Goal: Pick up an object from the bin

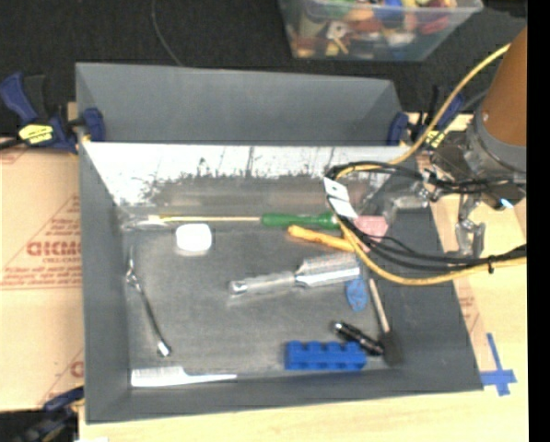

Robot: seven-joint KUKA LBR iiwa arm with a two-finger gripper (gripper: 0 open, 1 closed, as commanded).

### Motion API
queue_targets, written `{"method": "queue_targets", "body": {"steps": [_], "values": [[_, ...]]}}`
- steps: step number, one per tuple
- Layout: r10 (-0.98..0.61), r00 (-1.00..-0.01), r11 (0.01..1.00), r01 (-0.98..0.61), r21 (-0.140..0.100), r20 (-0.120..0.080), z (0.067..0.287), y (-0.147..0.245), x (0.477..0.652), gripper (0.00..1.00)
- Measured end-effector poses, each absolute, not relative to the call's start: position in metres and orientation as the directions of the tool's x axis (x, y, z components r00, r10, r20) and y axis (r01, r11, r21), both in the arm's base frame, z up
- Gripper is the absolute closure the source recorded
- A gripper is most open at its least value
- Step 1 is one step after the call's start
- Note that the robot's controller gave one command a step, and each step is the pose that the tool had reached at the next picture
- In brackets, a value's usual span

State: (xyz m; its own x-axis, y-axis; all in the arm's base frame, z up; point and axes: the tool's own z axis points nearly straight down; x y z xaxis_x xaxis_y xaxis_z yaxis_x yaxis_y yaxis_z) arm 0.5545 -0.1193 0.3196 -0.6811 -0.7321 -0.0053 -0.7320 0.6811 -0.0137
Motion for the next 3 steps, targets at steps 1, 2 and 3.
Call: {"method": "queue_targets", "body": {"steps": [1,2,3], "values": [[-0.753,-0.658,0.658,-0.753,-0.011,-0.006,0.348,-0.108,0.547,0.00],[-0.719,-0.695,0.695,-0.719,-0.015,-0.008,0.369,-0.089,0.550,0.00],[-0.775,-0.632,0.632,-0.775,-0.016,-0.009,0.409,-0.085,0.549,0.00]]}}
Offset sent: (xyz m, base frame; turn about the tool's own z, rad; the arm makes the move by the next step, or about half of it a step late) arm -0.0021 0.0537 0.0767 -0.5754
